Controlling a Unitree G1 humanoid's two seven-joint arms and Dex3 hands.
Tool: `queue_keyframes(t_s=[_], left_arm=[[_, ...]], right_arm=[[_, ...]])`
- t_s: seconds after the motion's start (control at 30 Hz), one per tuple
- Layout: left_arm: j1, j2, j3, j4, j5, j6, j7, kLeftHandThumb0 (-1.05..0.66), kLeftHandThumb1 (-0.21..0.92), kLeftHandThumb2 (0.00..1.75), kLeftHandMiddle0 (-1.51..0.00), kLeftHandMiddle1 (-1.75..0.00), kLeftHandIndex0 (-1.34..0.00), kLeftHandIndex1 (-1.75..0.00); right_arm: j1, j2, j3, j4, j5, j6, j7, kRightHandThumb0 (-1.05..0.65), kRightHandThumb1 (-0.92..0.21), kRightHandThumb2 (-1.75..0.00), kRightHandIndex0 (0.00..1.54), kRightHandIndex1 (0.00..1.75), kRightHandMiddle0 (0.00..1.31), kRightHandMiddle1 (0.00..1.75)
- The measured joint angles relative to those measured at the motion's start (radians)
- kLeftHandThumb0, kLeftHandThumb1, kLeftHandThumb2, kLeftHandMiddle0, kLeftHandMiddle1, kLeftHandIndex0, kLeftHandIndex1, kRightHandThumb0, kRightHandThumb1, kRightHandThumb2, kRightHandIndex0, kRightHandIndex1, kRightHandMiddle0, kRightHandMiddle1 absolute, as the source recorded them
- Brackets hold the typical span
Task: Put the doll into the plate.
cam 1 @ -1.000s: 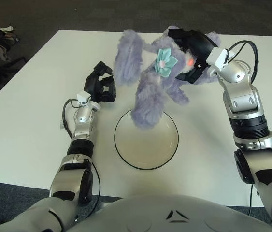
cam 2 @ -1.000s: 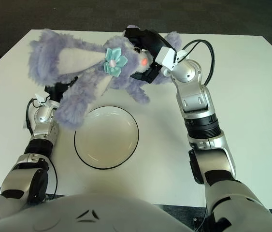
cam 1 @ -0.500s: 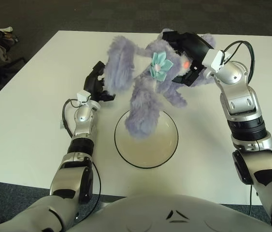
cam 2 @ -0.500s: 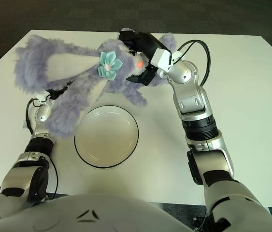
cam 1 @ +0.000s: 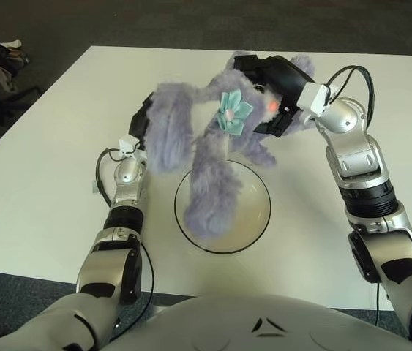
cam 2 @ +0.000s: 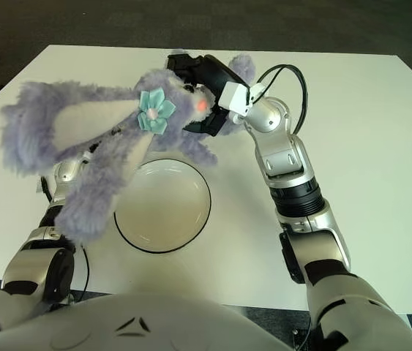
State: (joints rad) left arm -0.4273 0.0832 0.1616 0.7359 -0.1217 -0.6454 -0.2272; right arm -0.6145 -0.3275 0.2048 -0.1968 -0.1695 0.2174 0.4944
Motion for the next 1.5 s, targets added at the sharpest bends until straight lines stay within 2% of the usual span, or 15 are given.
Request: queue_keyframes(t_s=[0.93, 1.5], left_arm=[[-0.023, -0.005, 0.001, 0.041, 0.010, -0.029, 0.013, -0.44, 0.43, 1.17, -1.12, -1.75, -0.52, -1.75], [-0.029, -0.011, 0.001, 0.047, 0.013, -0.034, 0.015, -0.44, 0.42, 1.18, -1.14, -1.75, -0.52, -1.75]], right_arm=[[0.034, 0.035, 0.045, -0.024, 0.020, -0.014, 0.016, 0.57, -0.09, -1.59, 0.80, 1.75, 1.09, 1.75], [0.039, 0.041, 0.096, -0.041, -0.058, -0.014, 0.011, 0.57, -0.09, -1.59, 0.79, 1.75, 1.09, 1.75]])
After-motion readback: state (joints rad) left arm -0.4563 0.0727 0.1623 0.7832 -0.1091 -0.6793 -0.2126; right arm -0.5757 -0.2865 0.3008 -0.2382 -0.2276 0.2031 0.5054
